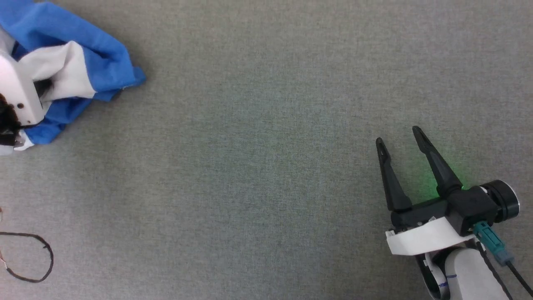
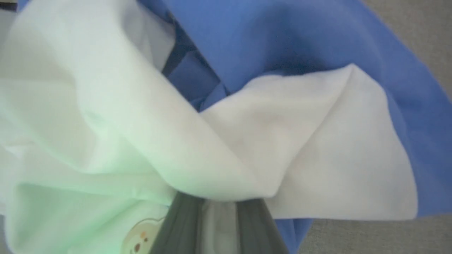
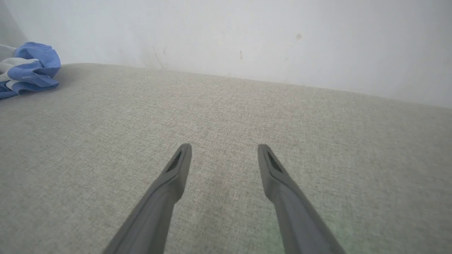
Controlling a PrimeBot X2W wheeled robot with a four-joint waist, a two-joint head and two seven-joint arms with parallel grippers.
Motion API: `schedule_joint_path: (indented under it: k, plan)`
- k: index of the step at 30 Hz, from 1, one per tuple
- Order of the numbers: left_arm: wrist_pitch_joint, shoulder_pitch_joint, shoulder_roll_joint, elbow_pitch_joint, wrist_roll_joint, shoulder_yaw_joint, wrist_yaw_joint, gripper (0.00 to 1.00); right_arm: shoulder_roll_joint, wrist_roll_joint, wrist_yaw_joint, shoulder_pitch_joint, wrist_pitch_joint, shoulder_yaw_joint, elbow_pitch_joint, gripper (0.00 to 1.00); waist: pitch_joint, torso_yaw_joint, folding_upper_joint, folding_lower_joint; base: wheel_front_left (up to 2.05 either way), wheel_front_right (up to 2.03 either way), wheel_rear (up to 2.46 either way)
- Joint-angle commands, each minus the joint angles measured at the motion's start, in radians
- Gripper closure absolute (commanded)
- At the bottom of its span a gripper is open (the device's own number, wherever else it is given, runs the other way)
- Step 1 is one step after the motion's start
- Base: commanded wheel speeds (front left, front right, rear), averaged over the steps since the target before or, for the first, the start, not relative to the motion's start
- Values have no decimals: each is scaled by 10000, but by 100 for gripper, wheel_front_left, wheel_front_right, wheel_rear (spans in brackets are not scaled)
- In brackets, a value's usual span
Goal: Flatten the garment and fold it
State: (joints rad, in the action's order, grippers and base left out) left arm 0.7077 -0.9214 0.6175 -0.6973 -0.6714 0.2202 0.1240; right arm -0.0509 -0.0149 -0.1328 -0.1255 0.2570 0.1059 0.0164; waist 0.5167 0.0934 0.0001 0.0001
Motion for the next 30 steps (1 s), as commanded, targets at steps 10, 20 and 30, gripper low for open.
schedule_joint_path:
  k: [10, 20, 30]
  plan:
    - [-5127, -500, 414, 332, 1416, -113, -56, 100, 6, 317, 21, 162, 47, -284, -385, 0, -2165, 118, -1, -1, 0, 0, 0]
    - [-7239, -393, -152, 2425, 2468, 966, -127, 100, 6, 620, 21, 464, 47, -918, -512, 0, -3860, -319, -1, -1, 0, 0, 0]
    - [-7302, -23, -1403, 4502, 2856, 2728, -19, 100, 7, 787, 21, 520, 47, -1182, -398, 0, -4314, -1575, -1, -1, 0, 0, 0]
